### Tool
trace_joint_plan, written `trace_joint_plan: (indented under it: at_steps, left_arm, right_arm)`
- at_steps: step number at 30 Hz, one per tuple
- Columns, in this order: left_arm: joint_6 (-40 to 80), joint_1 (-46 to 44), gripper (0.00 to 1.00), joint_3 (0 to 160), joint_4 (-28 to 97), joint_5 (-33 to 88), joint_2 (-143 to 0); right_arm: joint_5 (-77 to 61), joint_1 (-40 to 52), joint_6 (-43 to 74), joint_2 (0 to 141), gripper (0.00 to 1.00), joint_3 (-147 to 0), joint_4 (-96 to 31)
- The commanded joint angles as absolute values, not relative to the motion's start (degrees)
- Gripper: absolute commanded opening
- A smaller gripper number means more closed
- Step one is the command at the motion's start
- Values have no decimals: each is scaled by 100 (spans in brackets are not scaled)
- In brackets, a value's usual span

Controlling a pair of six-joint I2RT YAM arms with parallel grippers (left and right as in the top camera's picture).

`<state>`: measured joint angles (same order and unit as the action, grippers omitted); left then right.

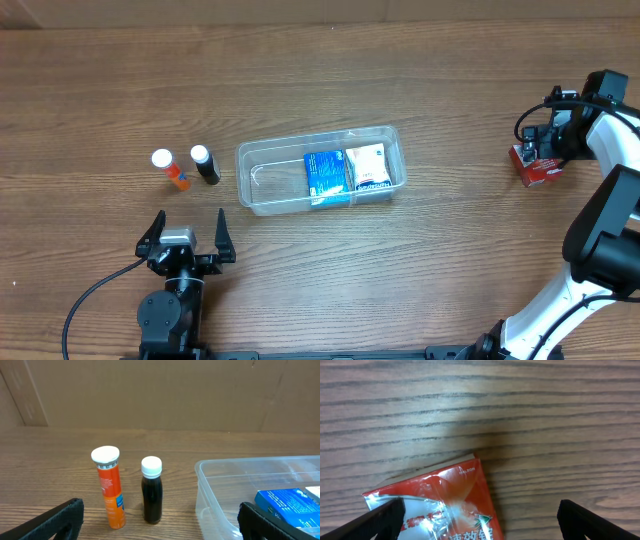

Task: Pack container
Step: 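Move right gripper to the red-and-white box and grasp it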

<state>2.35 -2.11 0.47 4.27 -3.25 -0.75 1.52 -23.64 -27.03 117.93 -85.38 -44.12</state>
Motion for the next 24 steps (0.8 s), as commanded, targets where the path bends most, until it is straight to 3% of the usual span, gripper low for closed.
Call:
trace_joint_plan:
  at_steps: [1,9,24]
  left_arm:
    - [143,-189,100,27,408,-318,-30]
    - [143,-189,100,27,408,-318,-36]
    - [143,-189,100,27,408,-318,-36]
  right_arm:
    - [75,-2344,-2746,11957,100,-8556,-4576]
    - [3,-2327,-2097,11863,100,-8729,-4617]
    - [-548,-2252,-2045,11515,100,-8468,-4960]
